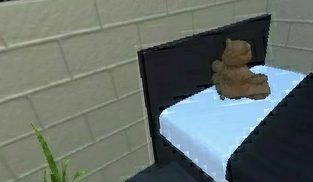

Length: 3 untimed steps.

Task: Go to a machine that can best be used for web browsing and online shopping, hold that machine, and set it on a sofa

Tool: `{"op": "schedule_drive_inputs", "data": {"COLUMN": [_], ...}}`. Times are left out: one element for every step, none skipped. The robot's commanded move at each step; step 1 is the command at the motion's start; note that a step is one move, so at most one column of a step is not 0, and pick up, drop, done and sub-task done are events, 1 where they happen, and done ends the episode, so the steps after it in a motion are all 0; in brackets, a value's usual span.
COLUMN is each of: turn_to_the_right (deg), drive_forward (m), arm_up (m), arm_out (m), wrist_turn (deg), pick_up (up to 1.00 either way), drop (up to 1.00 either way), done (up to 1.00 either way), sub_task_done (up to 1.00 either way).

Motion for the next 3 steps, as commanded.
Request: {"op": "schedule_drive_inputs", "data": {"turn_to_the_right": [0.0, 0.0, 0.0], "drive_forward": [0.0, 0.0, 0.0], "arm_up": [0.0, 0.1, 0.34], "arm_out": [0.0, 0.0, 0.0], "wrist_turn": [0.0, 0.0, 0.0], "pick_up": [1.0, 0.0, 0.0], "drop": [0.0, 0.0, 0.0], "done": [0.0, 0.0, 0.0], "sub_task_done": [0.0, 0.0, 0.0]}}
